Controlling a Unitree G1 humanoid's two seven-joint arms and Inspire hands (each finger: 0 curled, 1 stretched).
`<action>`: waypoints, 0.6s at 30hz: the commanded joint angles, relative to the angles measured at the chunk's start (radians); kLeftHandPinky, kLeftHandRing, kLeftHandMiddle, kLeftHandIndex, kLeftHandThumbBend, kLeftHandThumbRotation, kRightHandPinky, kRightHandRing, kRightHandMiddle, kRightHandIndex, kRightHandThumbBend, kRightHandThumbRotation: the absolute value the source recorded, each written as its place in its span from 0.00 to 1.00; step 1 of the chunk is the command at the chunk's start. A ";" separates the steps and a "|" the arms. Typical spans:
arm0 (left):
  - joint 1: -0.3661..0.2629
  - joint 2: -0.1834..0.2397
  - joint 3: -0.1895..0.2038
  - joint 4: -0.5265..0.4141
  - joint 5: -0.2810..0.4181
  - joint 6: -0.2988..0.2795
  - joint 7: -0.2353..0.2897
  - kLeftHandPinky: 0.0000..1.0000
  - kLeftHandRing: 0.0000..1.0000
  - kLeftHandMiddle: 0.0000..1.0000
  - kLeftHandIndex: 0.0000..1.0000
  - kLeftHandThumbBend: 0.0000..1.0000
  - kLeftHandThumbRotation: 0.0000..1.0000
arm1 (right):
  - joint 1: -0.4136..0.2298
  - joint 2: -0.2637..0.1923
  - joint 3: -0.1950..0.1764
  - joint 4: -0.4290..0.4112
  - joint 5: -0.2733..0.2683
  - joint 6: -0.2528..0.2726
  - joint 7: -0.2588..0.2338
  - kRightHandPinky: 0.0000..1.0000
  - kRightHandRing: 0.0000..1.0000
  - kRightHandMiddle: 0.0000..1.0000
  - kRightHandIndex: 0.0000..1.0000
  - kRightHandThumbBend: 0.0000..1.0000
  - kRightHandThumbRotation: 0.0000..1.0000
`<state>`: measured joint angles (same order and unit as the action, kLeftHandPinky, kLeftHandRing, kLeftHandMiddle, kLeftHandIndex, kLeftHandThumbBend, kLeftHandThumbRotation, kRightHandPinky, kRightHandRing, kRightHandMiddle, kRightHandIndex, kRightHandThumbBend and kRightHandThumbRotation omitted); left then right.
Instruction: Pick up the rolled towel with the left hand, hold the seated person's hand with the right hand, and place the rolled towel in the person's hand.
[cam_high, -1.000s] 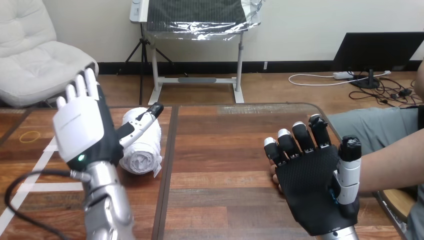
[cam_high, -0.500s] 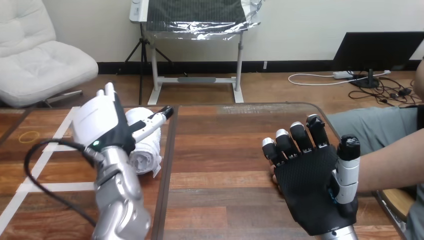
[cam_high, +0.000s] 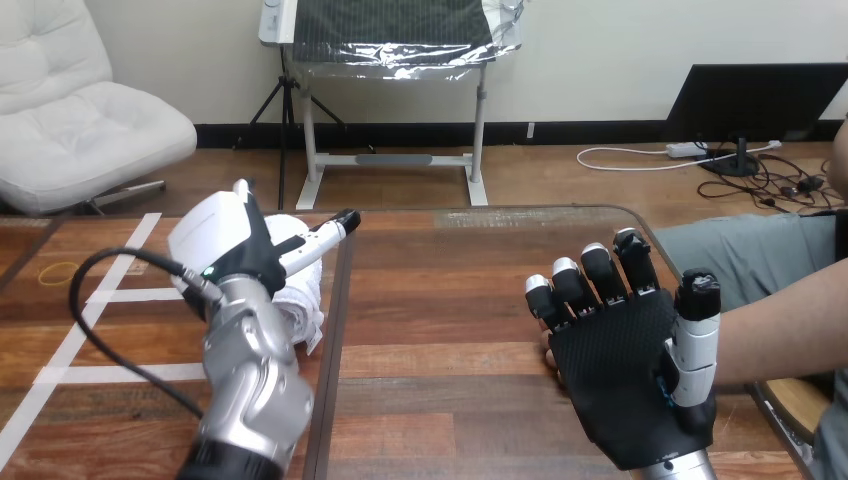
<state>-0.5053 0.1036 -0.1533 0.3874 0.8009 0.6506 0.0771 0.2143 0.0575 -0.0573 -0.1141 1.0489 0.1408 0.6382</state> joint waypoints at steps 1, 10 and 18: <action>-0.109 0.025 -0.029 0.040 -0.013 0.013 -0.020 0.87 0.90 0.93 0.95 0.92 0.88 | -0.073 0.056 -0.015 0.003 0.003 -0.011 0.013 0.31 0.38 0.43 0.44 0.89 0.24; -0.153 0.034 -0.059 0.109 -0.029 0.034 -0.033 0.86 0.89 0.92 0.93 0.94 0.91 | -0.072 0.054 -0.014 0.003 -0.007 -0.015 0.016 0.31 0.38 0.43 0.44 0.90 0.25; -0.177 0.040 -0.085 0.159 -0.036 0.045 -0.026 0.85 0.88 0.91 0.92 0.95 0.90 | -0.073 0.055 -0.015 0.002 -0.006 -0.015 0.015 0.31 0.38 0.43 0.44 0.89 0.25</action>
<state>-0.5922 0.1131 -0.2102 0.5162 0.7562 0.6929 0.0413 0.2061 0.0575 -0.0568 -0.1131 1.0405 0.1402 0.6403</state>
